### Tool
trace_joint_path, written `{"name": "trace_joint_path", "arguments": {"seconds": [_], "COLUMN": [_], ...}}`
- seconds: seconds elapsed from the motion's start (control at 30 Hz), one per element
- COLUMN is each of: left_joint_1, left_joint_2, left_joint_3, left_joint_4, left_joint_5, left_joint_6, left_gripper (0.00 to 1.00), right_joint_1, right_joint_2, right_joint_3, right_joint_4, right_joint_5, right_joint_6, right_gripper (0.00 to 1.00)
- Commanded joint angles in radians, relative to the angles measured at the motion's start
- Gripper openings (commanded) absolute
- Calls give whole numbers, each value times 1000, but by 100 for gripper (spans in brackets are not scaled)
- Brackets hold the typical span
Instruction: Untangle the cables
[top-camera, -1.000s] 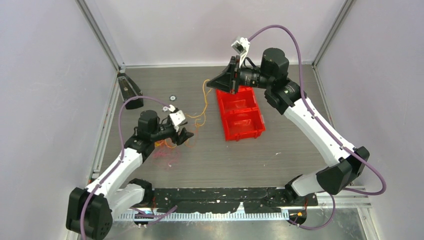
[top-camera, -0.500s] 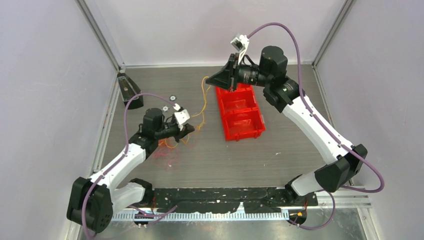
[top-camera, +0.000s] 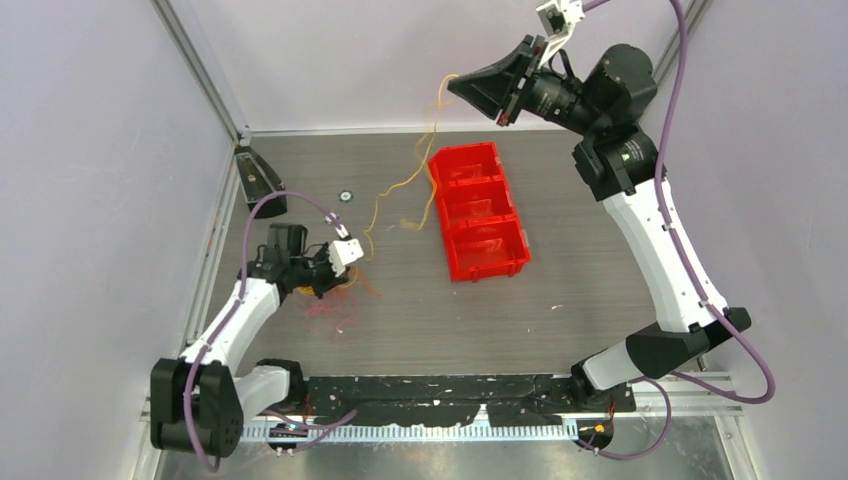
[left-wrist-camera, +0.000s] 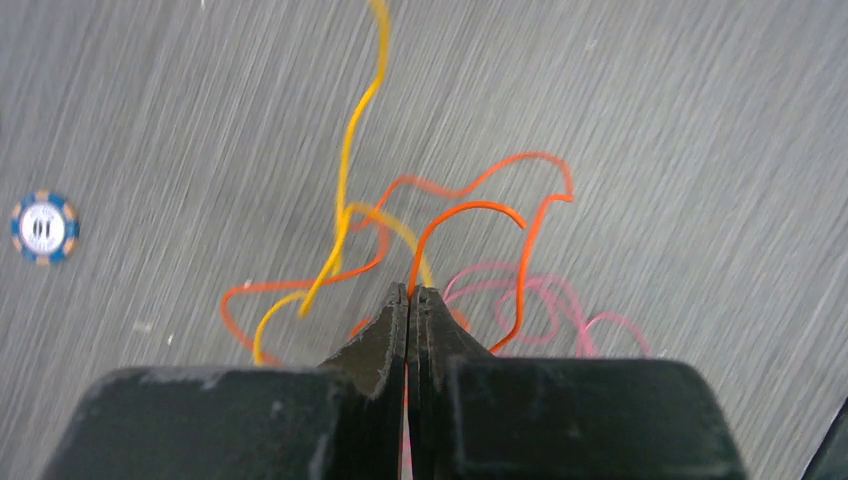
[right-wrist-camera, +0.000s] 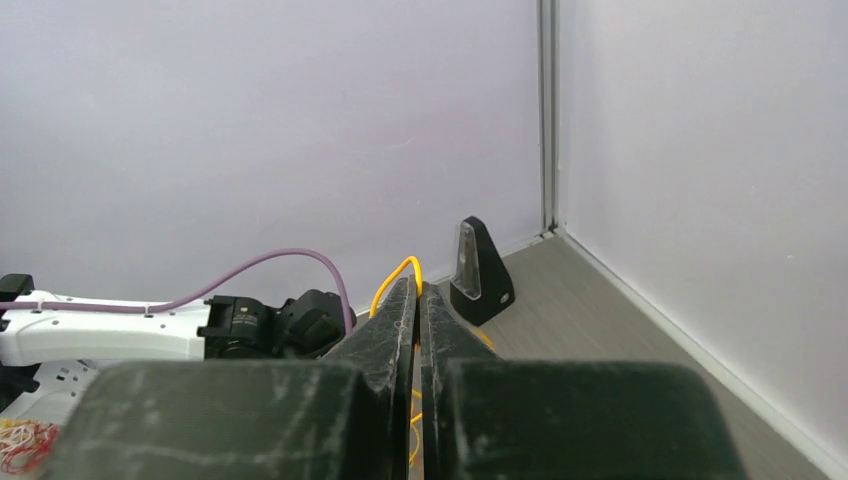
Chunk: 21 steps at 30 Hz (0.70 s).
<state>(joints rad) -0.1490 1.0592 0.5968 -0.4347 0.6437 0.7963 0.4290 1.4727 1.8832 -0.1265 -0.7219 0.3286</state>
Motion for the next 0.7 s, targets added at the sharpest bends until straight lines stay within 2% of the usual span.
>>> {"name": "trace_joint_path", "arguments": {"seconds": [0.0,0.2,0.53,0.67], "left_joint_1": [114,235,253,259], "left_joint_2": [93,238,349,334], "left_joint_3": [120,168,156,167], "left_joint_4": [-193,-204,-111,-128], "left_joint_5": [-32,-113,-204,-175], "left_joint_6": [222,322,335,309], "left_gripper": [0,0,0,0], "right_joint_1": [-31,-78,-147,-163], "right_joint_2": [1,-5,-17,-24], "right_joint_3": [74,119,178,178], "right_joint_4": [33,33,36,-3], "right_joint_5": [6,-2,-19,-5], "right_joint_6": [29,44,75,39], "right_gripper": [5,5,5,6]}}
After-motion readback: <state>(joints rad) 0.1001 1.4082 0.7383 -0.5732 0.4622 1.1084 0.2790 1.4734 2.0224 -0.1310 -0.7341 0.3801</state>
